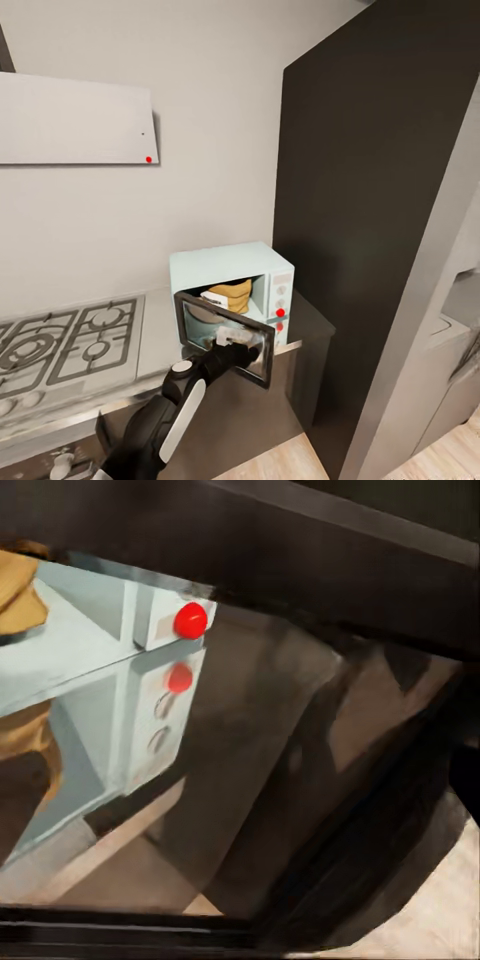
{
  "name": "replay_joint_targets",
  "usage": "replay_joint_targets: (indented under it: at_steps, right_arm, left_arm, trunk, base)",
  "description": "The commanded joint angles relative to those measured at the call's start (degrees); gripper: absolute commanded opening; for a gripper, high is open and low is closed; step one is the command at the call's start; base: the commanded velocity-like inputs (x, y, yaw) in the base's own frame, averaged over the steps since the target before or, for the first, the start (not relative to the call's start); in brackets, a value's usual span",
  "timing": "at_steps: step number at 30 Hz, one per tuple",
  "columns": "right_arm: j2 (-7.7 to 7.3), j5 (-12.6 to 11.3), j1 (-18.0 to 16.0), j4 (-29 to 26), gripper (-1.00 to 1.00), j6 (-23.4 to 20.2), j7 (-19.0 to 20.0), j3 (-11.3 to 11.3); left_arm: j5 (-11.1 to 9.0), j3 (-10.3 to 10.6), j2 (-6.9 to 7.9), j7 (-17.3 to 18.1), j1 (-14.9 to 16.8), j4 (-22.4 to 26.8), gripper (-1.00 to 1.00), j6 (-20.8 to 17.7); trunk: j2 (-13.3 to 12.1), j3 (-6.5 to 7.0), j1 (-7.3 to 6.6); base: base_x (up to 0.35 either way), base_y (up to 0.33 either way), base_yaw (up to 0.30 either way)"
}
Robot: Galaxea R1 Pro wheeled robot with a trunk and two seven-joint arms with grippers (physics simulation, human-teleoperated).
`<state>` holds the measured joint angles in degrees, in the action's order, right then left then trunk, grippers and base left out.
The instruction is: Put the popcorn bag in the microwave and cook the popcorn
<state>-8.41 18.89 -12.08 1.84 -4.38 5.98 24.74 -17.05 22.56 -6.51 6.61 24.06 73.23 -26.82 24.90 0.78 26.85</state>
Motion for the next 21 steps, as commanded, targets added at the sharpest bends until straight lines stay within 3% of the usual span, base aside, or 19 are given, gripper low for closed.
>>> replay_joint_targets:
  at_steps: [1, 4, 8, 14, 19, 21]
  right_arm:
    - [-0.03, 0.5, -0.1, 0.1, 1.0, -0.1, 0.1, 0.5]
    - [-0.03, 0.5, -0.1, 0.1, 1.0, -0.1, 0.1, 0.5]
    - [-0.03, 0.5, -0.1, 0.1, 1.0, -0.1, 0.1, 0.5]
    - [-0.03, 0.5, -0.1, 0.1, 1.0, -0.1, 0.1, 0.5]
    - [-0.03, 0.5, -0.1, 0.1, 1.0, 0.0, 0.1, 0.5]
    - [-0.03, 0.5, -0.1, 0.1, 1.0, 0.0, 0.1, 0.5]
  left_arm:
    - [-0.4, -0.1, -0.2, 0.1, 0.0, -0.1, 1.0, -0.3]
    - [-0.3, -0.1, -1.01, -0.9, 0.0, -0.4, 1.0, -0.3]
    - [-0.6, -0.1, -1.38, -9.7, 0.0, -0.4, 1.0, -0.3]
    - [-0.5, -0.3, -1.4, -11.4, 0.0, -0.4, 1.0, 0.9]
    - [-0.6, -0.2, -1.89, -17.6, 0.0, -0.4, 1.0, 1.9]
    - [-0.5, -0.3, -1.98, -18.0, 0.0, -0.4, 1.0, 2.7]
  trunk:
    - [0.0, 0.02, 0.04]
    - [0.0, 0.14, 0.04]
    - [0.0, 0.29, 0.04]
    - [0.0, 0.52, 0.04]
    - [0.0, 0.72, 0.04]
    - [0.0, 0.79, 0.04]
  base:
    - [0.174, 0.0, -0.26]
    - [0.115, 0.0, -0.26]
    - [0.016, 0.0, -0.26]
    - [0.001, 0.0, -0.26]
    - [0.0, 0.0, -0.26]
    - [0.0, 0.0, -0.241]
